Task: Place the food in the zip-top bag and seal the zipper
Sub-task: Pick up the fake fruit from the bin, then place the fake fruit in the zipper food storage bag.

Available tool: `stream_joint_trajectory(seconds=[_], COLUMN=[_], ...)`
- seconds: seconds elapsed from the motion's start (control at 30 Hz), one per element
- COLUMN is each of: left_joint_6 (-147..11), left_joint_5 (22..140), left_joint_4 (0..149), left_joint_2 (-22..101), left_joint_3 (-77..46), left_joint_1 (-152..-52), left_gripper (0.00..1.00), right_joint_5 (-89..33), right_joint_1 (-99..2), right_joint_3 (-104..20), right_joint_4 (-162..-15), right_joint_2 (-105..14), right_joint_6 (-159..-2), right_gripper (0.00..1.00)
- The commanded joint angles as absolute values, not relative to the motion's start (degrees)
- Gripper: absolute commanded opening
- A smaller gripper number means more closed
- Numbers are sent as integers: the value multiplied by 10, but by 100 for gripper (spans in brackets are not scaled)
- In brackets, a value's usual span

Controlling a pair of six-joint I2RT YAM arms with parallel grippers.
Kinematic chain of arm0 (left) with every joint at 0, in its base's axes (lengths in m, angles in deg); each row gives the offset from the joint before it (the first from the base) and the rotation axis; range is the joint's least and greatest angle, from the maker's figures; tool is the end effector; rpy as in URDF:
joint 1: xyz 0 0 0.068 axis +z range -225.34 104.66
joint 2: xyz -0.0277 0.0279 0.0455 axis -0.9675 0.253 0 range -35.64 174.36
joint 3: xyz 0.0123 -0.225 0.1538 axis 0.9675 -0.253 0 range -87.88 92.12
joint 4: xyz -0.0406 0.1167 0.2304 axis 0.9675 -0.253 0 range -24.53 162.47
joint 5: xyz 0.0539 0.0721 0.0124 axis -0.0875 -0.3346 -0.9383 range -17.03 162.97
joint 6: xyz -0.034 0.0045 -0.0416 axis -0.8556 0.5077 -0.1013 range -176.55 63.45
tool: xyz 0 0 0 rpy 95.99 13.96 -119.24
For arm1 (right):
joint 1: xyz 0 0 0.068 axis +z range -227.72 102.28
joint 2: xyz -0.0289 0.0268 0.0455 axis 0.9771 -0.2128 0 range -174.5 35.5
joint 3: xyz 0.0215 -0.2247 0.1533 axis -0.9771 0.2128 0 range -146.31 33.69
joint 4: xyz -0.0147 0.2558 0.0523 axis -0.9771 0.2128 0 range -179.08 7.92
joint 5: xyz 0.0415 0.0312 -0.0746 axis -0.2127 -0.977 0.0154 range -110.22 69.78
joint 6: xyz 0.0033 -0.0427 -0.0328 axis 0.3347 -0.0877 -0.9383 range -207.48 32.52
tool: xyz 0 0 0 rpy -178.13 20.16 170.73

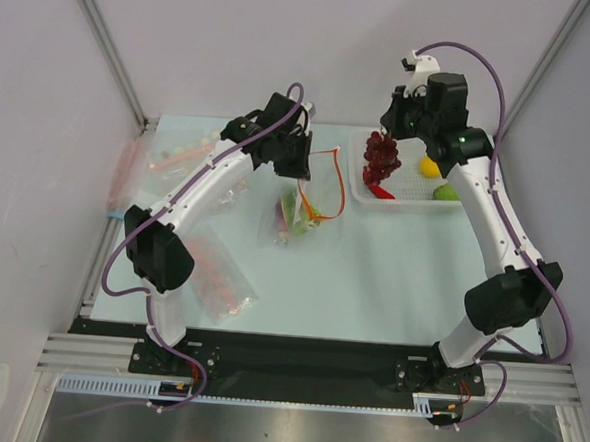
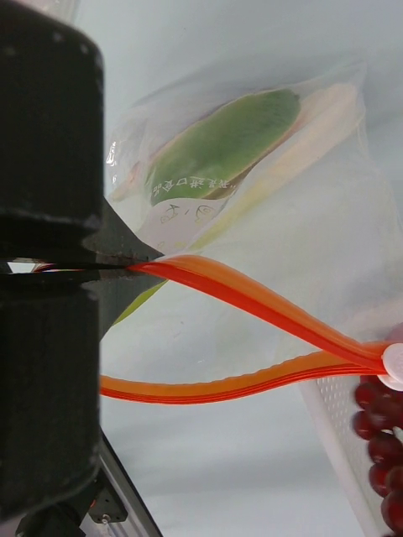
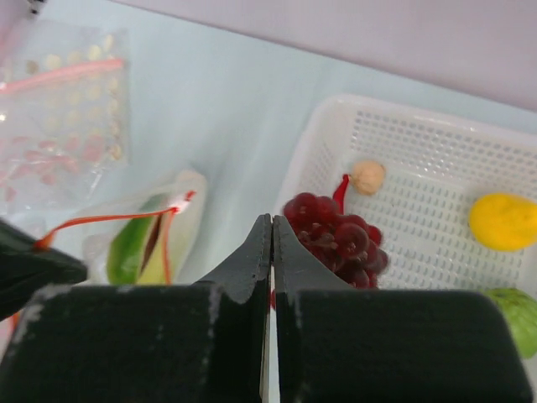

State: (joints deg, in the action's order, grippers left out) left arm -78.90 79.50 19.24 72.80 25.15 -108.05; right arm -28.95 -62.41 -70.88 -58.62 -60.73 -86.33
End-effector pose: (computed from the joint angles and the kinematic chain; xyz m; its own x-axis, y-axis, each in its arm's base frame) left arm 0.3471 -0.2277 0.3612 -0.8123 0.0726 -0.5787 0.3148 0.8899 -0.3301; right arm 0.3685 0.1064 0.4298 -0.3709 -0.0811 -0.9251 -0.3891 0.9181 0.0756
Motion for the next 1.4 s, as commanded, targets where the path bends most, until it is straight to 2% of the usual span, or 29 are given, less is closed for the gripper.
stream_joint_trajectory(seconds=[0.0, 0.4, 0.63, 1.37], left_joint_6=[-783, -790, -805, -869], left_joint_5=[816, 855, 869, 971], left_joint_4=[216, 231, 236, 282], left_joint_2=[700, 694, 684, 661], left_joint_3=[246, 222, 224, 215], left_joint_1=[-1080, -1080, -1085, -1120], left_gripper=[0, 0, 0, 0], right_joint_5=[-294, -303, -309, -329], right_joint_1=[-610, -541, -526, -517], right_joint_3=[-714, -681, -679, -591], right_joint_4=[-639, -714, -730, -800], right_joint_2=[-547, -421, -386, -380], right_joint_6=[-848, -842, -841, -783], right_gripper=[0, 0, 0, 0])
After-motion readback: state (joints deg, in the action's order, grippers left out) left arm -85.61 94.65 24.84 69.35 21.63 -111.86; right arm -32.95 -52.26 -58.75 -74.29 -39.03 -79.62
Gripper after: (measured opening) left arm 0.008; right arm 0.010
